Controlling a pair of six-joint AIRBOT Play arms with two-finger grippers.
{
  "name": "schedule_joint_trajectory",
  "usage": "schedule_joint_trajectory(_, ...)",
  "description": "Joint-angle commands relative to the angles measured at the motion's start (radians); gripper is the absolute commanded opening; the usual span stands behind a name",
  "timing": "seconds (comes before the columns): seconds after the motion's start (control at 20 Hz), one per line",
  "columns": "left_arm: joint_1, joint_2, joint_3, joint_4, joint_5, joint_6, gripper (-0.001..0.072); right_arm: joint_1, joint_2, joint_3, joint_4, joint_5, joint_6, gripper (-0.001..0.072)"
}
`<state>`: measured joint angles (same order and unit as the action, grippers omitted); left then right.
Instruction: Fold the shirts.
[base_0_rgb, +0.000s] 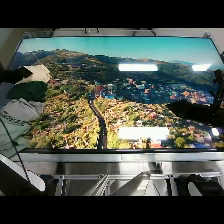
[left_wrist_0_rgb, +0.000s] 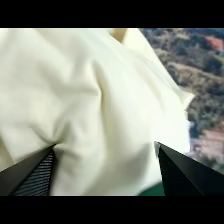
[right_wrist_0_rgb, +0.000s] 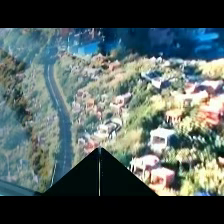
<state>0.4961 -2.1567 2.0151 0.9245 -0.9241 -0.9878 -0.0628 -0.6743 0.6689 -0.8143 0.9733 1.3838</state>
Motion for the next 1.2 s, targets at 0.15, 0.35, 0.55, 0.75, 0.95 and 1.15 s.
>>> schedule_joint_trajectory(0.15,-0.134,-0.048,-0.021,0.264,0.138,0.006,0.0653,0.001,0.001,0.000,0.000,-0.001,0.000,0.0019)
schedule_joint_trajectory(0.35,-0.158,-0.051,0.024,0.262,0.039,0.008,0.0035,0.001,0.001,0.000,0.000,-0.001,0.000,0.0019)
schedule_joint_trajectory(0.55,-0.222,-0.007,0.097,0.193,-0.106,0.009,0.0033,0.001,0.001,0.000,0.000,0.000,0.000,0.0019)
schedule_joint_trajectory(0.75,-0.358,0.175,-0.040,0.034,-0.228,0.017,0.0033,0.001,0.001,0.000,0.000,0.000,0.000,0.0019)
schedule_joint_trajectory(0.95,-0.573,0.303,-0.163,0.032,-0.374,0.018,0.0033,0.001,0.001,0.000,0.000,0.000,0.000,0.0019)
schedule_joint_trajectory(1.15,-0.798,0.364,-0.337,0.015,-0.383,0.007,0.0033,0.001,0.001,0.000,0.000,0.000,0.000,0.0019)
